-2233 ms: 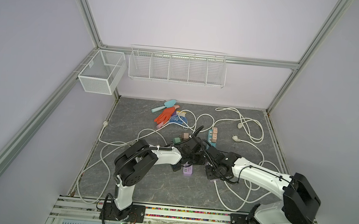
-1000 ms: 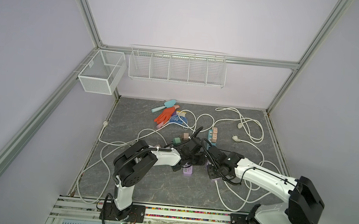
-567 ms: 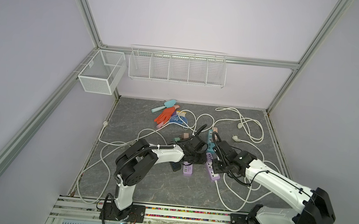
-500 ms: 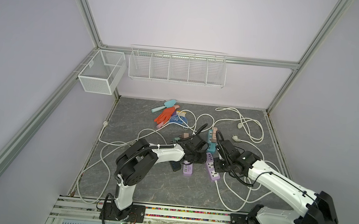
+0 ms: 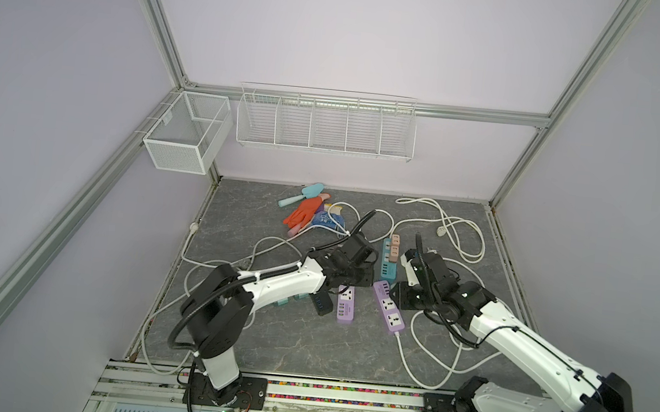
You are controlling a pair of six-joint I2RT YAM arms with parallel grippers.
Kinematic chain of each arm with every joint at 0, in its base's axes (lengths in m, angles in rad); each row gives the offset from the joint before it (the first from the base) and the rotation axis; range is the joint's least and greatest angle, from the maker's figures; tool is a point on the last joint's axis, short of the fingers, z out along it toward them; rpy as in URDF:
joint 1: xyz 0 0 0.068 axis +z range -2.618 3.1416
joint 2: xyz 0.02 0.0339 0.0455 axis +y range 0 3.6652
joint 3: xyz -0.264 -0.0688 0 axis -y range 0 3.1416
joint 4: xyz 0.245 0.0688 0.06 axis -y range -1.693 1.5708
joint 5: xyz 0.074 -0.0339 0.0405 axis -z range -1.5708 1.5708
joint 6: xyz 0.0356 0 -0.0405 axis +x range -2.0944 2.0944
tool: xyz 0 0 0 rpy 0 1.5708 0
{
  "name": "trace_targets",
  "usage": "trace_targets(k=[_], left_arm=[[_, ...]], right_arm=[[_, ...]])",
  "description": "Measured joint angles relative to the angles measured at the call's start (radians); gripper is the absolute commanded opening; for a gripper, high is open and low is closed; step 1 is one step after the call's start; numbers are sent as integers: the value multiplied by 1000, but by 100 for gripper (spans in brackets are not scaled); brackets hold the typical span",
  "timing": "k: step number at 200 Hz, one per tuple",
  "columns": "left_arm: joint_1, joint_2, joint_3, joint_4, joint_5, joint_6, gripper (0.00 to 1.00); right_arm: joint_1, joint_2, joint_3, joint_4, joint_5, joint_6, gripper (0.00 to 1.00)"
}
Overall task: Pull the plug off the socket
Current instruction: 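Pull the mint-green adapter out with the right gripper while the left holds the strip, then carry the mint-green adapter toward the black strip while the left gripper releases and withdraws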
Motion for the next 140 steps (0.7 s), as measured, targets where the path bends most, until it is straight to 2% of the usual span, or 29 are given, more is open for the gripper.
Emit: trace_targets(k=[42, 79, 140], left_arm=[[55, -214, -101, -39, -124, 0, 29], [70, -366, -227, -73, -224, 0, 32], [107, -506, -328, -130, -331, -4, 36]], right_arm=[[9, 55, 1, 90, -36, 18, 20], [55, 168, 35, 165, -66, 45, 19], [124, 360, 158, 306, -110, 92, 18]])
